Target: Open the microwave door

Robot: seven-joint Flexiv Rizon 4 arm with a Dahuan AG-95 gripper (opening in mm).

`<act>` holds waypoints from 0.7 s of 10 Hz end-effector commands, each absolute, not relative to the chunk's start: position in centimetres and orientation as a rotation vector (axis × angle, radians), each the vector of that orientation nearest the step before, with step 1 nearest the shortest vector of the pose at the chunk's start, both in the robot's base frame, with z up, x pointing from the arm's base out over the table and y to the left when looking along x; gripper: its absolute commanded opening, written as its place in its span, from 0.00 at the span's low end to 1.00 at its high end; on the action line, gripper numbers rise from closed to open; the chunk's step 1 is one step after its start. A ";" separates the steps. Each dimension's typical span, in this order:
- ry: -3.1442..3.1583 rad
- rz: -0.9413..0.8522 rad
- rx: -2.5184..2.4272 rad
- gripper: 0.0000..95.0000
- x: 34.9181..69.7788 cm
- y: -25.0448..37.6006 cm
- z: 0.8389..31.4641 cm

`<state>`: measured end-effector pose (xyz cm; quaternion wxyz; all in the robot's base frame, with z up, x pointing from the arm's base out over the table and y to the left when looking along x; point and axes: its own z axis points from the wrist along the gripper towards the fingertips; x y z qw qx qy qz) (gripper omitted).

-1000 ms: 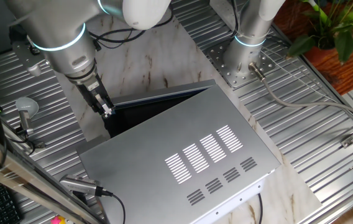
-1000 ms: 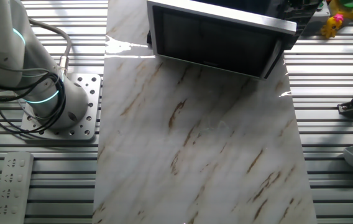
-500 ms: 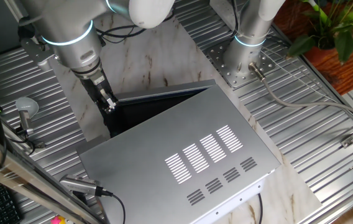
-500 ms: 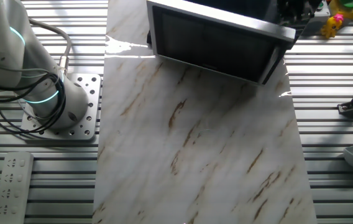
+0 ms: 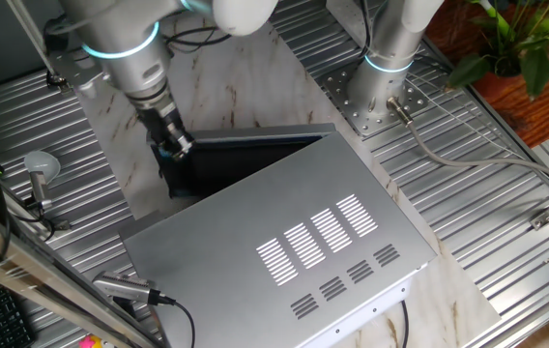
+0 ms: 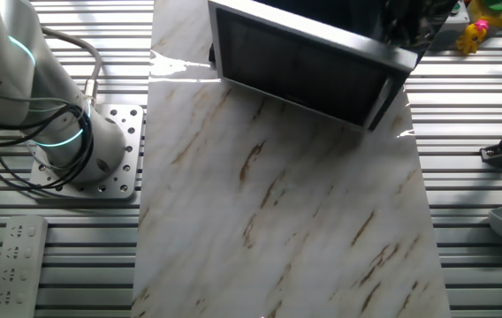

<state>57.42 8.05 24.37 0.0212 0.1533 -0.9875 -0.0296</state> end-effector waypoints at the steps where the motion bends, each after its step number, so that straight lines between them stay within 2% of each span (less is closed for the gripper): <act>1: -3.052 -0.100 0.495 0.00 56.5 7.4 24.0; 7: -3.006 -0.108 0.572 0.00 54.7 5.7 24.2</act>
